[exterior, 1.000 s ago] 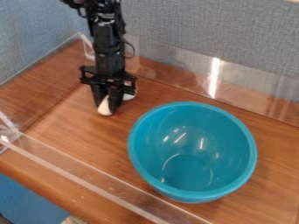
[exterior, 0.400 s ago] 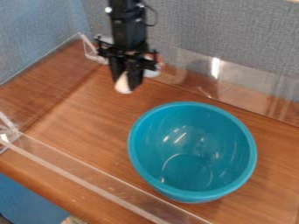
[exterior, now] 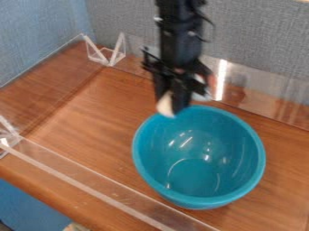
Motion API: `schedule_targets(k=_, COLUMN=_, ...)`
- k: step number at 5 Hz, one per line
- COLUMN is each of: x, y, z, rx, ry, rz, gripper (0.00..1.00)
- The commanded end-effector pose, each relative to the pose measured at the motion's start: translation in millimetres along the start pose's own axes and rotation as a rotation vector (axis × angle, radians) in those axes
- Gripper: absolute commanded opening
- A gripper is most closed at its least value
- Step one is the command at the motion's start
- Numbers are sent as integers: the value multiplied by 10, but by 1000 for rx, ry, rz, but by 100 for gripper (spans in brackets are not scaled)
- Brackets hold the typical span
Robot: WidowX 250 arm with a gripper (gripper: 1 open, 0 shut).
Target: Put the mushroom in the blue bowl
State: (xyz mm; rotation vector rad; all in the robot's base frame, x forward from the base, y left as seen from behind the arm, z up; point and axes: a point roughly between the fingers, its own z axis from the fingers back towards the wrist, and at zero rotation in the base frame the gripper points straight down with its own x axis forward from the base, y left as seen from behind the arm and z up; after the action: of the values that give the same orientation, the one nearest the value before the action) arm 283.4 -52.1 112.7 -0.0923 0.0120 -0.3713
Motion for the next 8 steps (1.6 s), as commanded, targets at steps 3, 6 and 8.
schedule_targets(k=3, x=-54, y=-325, z=-75, rx=10, ry=-32, rz=-88, gripper=0)
schedule_targets(k=6, x=-67, y=-317, z=-173, rx=4, ry=-40, rz=-85, gripper=0)
schedule_targets(k=8, x=-88, y=-323, z=-228, rx=7, ry=-42, rz=-77, gripper=100)
